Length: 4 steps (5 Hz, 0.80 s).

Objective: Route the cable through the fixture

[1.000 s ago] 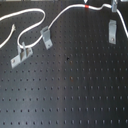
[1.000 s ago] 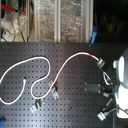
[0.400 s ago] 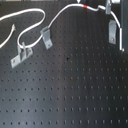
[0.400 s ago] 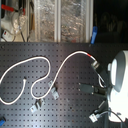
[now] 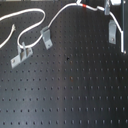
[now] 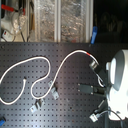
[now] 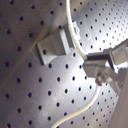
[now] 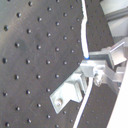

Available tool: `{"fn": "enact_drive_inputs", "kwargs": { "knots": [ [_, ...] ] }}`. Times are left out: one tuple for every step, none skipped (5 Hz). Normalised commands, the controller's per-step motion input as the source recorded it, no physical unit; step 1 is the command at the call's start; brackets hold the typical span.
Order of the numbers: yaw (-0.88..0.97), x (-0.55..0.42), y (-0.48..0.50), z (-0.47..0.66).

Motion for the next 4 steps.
{"fn": "enact_drive_inputs", "kwargs": {
  "knots": [
    [-0.13,-0.182,-0.039,0.33],
    [0.00,-0.035,0.001,0.13],
    [0.00,-0.043,0.097,0.14],
    [0.19,0.066,0.194,0.11]
  ]
}}
